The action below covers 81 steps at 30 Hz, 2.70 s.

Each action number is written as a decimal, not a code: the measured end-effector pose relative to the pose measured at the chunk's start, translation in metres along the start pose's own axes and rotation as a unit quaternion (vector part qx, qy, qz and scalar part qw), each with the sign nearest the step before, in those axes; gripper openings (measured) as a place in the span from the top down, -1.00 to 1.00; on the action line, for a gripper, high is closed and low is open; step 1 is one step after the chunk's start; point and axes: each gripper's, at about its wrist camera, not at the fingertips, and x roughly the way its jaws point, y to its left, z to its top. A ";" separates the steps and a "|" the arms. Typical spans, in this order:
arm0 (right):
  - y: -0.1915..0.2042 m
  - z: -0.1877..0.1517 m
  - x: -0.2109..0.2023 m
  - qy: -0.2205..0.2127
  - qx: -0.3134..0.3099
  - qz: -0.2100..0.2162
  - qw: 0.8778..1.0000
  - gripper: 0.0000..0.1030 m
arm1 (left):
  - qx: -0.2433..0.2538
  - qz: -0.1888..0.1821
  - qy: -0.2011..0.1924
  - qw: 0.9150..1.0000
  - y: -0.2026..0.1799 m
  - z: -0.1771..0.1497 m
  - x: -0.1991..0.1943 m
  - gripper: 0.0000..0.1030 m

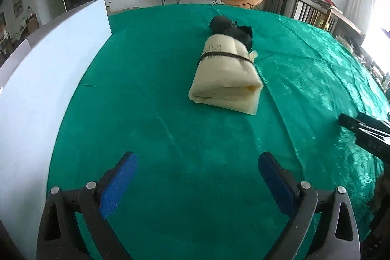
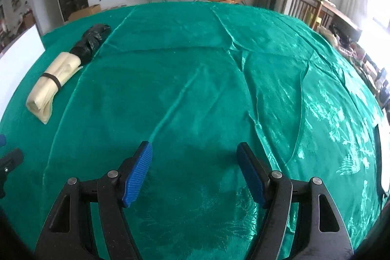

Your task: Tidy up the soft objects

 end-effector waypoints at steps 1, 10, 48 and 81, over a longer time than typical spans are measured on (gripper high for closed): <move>0.001 -0.004 -0.004 -0.001 -0.001 -0.001 1.000 -0.45 | 0.001 0.003 0.006 1.000 0.001 0.000 0.005 -0.92; -0.008 -0.013 -0.007 0.004 0.016 0.011 1.000 -0.53 | 0.008 0.012 0.005 1.000 -0.002 -0.005 0.011 -0.99; -0.010 -0.014 -0.009 0.005 0.021 0.013 1.000 -0.56 | 0.035 -0.011 0.033 0.999 -0.011 0.098 0.075 -0.40; -0.008 -0.015 -0.007 0.006 0.022 0.017 1.000 -0.60 | -0.031 0.042 0.006 0.999 0.035 0.067 0.061 -1.00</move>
